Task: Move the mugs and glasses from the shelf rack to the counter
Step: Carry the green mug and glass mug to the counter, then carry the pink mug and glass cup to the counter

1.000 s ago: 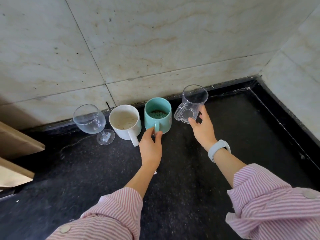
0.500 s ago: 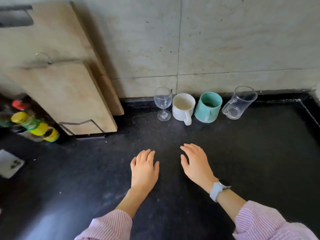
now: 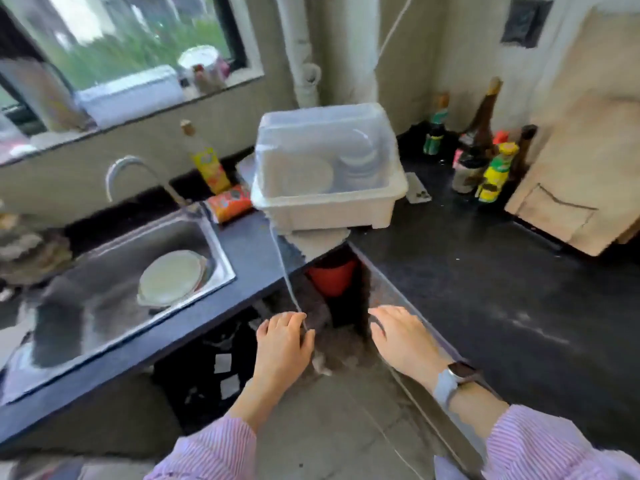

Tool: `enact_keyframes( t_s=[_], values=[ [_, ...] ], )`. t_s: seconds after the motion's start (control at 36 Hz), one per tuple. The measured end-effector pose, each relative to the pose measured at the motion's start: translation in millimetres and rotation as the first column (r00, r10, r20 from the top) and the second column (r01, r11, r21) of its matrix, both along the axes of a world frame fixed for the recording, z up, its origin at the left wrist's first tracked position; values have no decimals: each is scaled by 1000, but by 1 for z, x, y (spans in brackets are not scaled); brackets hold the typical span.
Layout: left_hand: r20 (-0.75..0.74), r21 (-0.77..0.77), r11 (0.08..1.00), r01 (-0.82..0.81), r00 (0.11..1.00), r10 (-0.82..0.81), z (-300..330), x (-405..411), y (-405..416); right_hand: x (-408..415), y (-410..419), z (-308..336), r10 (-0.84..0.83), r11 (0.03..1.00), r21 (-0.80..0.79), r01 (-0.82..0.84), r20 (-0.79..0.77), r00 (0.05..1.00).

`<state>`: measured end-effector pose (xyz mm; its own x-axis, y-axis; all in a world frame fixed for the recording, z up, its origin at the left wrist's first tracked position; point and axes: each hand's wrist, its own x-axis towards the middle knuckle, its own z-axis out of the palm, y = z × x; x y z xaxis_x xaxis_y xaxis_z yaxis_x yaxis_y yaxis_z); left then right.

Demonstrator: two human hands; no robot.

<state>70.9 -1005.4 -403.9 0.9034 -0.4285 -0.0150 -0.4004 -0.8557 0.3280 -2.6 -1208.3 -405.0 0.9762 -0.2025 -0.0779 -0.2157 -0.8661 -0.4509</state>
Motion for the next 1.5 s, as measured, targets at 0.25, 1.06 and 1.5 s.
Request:
enact_keyframes(
  t_s=[0.25,1.06,1.5],
  values=[
    [21,-19,883,-470,882,470,36,-22,265,74,252,37,483,872,57,-486,59,874],
    [162,-215,388,-896,359,919,160,114,708,307,771,142,913,334,29,-942,237,331],
    [184,-574,402,-713,366,912,221,255,914,413,972,216,758,431,203,-879,448,475]
  ],
)
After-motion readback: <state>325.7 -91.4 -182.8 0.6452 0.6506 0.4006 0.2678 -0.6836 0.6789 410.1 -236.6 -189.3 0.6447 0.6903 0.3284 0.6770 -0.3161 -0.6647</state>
